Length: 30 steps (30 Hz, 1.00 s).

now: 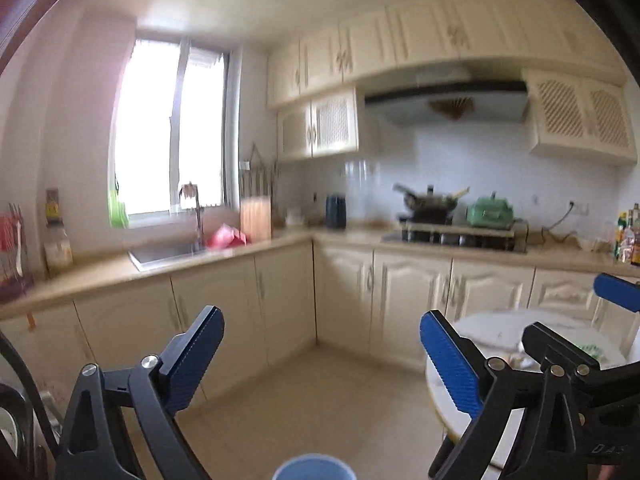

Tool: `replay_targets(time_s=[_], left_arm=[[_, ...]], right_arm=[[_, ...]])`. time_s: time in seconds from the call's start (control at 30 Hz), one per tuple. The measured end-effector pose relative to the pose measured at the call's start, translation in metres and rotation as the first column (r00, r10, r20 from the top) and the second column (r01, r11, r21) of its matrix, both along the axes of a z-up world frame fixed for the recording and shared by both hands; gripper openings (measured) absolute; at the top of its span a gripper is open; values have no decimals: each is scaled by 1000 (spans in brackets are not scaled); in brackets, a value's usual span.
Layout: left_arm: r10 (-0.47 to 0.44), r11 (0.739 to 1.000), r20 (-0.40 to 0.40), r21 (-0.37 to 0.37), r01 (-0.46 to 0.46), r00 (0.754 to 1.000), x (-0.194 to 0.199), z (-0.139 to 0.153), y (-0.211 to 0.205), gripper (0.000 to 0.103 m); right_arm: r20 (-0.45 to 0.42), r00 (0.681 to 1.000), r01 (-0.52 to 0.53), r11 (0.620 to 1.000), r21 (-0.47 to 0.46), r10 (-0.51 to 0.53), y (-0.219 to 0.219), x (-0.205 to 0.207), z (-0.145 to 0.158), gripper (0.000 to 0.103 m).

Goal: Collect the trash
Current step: 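Raise both tools from the bin and return toward the table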

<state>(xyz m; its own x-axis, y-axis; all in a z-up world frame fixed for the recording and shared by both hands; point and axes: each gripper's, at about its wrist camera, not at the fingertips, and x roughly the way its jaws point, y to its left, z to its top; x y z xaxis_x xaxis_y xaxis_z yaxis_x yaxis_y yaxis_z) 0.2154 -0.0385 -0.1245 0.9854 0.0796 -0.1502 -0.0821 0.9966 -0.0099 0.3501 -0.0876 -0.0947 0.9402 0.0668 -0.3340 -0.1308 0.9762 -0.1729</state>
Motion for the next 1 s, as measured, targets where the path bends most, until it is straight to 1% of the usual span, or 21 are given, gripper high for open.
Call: replay_targets(time_s=[0.03, 0.07, 0.13, 0.2, 0.27, 0.3, 0.37, 0.4, 0.43, 0.47, 0.53, 0.57, 0.6, 0.63, 0.67, 0.7, 0.77, 0.83, 0.87, 0.93, 1.0], left_arm=[[9, 1000, 29, 11, -9, 1000, -10, 0, -14, 99], [6, 1000, 51, 16, -7, 999, -15, -6, -24, 99], [-14, 1000, 70, 16, 13, 997, -26, -13, -46, 99], [-52, 999, 85, 0, 52, 995, -41, -17, -66, 100], [-84, 996, 92, -5, 85, 992, -48, -36, -68, 100], [-98, 995, 93, -5, 99, 991, -51, -40, -71, 100], [-130, 991, 97, 1, 130, 987, -52, -45, -61, 101], [-152, 988, 98, 4, 153, 983, -53, -48, -73, 101], [-173, 985, 97, 5, 174, 980, -54, -48, -70, 101], [-189, 982, 98, 4, 189, 977, -66, -48, -55, 102], [-245, 969, 94, 4, 245, 965, -59, -41, -44, 102], [-276, 961, 88, 2, 277, 957, -57, -44, -54, 102], [-291, 956, 83, 0, 292, 953, -49, -42, -52, 102], [-312, 950, 64, 3, 312, 948, -40, -43, -57, 102], [-330, 944, 44, 0, 330, 943, -33, -43, -51, 102], [-340, 940, 25, -6, 341, 940, -18, -37, -31, 102], [-365, 931, -44, -20, 365, 930, 3, -41, -34, 102], [-380, 925, -96, -37, 378, 920, 25, -46, -39, 102], [-386, 923, -136, -47, 383, 913, 39, -50, -41, 102], [-405, 914, -185, -64, 400, 896, 56, -55, -44, 102], [-428, 903, -257, -82, 421, 867, 81, -62, -50, 102]], right_arm=[[16, 1000, 14, 1000, -1, -14, -6, -8, 4, 103], [33, 999, 31, 1000, 0, -31, -12, -16, 9, 103], [61, 996, 58, 998, 13, -58, -25, -31, 16, 103], [91, 992, 88, 996, 20, -90, -40, -44, 21, 103], [114, 986, 122, 992, 21, -124, -48, -55, 24, 103], [119, 984, 134, 991, 23, -135, -56, -60, 26, 103], [141, 975, 172, 985, 21, -173, -67, -69, 28, 103], [146, 972, 185, 983, 22, -186, -79, -74, 31, 103], [150, 967, 205, 978, 25, -207, -86, -78, 32, 103], [156, 962, 220, 975, 28, -222, -94, -82, 32, 103], [164, 954, 248, 968, 37, -251, -113, -85, 33, 103], [167, 949, 263, 964, 40, -266, -119, -88, 32, 103], [166, 943, 284, 958, 43, -287, -128, -89, 31, 103], [164, 939, 298, 953, 47, -302, -136, -92, 31, 103], [157, 935, 314, 948, 57, -319, -146, -92, 29, 103], [146, 930, 331, 941, 66, -337, -158, -91, 26, 103], [114, 919, 370, 925, 83, -378, -180, -88, 20, 103], [72, 910, 400, 910, 106, -409, -201, -83, 12, 103], [41, 906, 416, 902, 115, -422, -215, -78, 4, 103], [-3, 896, 442, 889, 118, -445, -232, -69, -7, 103], [-57, 886, 463, 877, 127, -459, -249, -56, -22, 103]])
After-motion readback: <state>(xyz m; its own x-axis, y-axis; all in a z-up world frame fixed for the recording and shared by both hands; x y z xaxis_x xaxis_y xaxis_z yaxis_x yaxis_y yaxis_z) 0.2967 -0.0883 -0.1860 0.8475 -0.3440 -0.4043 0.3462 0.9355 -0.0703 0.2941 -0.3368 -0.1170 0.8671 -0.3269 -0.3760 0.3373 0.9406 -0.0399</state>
